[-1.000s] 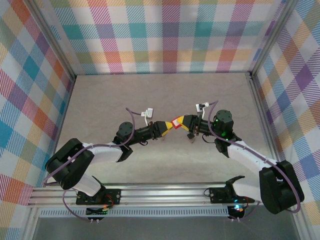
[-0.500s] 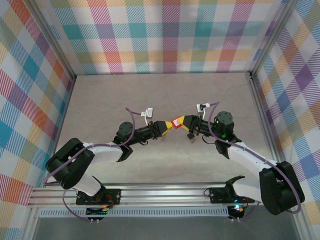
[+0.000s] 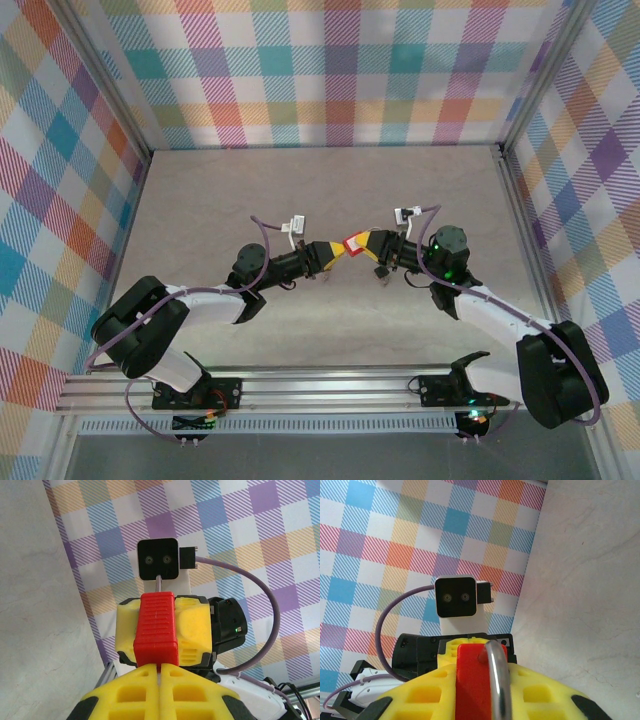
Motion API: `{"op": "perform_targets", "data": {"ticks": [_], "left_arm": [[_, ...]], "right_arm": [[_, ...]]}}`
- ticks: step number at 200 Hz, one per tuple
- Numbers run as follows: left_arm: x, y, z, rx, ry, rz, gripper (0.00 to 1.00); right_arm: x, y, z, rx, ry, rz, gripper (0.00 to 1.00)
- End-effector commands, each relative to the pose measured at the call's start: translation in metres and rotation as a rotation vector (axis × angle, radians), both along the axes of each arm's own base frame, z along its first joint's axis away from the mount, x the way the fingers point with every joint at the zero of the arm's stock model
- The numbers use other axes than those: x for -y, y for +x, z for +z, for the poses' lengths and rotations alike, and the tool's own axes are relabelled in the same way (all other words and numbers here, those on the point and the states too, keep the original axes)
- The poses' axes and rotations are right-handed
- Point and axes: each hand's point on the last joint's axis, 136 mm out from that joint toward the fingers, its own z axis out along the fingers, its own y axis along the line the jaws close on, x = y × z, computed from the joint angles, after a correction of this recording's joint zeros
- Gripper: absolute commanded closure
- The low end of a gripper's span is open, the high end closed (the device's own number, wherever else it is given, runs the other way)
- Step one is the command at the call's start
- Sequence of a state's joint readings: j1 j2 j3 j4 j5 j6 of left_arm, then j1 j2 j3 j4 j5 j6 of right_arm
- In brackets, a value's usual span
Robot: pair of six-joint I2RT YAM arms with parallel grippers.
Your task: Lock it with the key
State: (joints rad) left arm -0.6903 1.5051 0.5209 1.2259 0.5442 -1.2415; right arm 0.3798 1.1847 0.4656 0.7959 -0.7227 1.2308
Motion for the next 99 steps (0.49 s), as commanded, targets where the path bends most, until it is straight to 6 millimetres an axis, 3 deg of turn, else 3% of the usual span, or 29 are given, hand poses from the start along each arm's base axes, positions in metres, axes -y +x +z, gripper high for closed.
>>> {"op": "perform_targets", "data": {"ticks": [1, 16, 62, 99], "left_arm": [[-0.0057, 0.0052, 0.0333, 0.095, -0.09, 0.034, 1.0], [-0.0056, 0.0061, 0.033, 0.094, -0.09, 0.038, 1.0], [-0.0053, 0.0079, 0.0327, 0.092, -0.09, 0.044, 1.0], [-0.0061, 0.0086, 0.0305, 0.087, -0.086, 0.05, 1.0]], "right_arm": [[-0.0019, -0.0015, -0.0016, 0.009, 0.003, 0.01, 1.0], [-0.0021, -0.0018, -0.0016, 0.01, 0.003, 0.011, 1.0], [-0.0045, -0.0043, 0.0001, 0.004, 0.004, 0.031, 0.74], [-0.0068, -0.0051, -0.0003, -0.006, 0.002, 0.047, 0.64]]}}
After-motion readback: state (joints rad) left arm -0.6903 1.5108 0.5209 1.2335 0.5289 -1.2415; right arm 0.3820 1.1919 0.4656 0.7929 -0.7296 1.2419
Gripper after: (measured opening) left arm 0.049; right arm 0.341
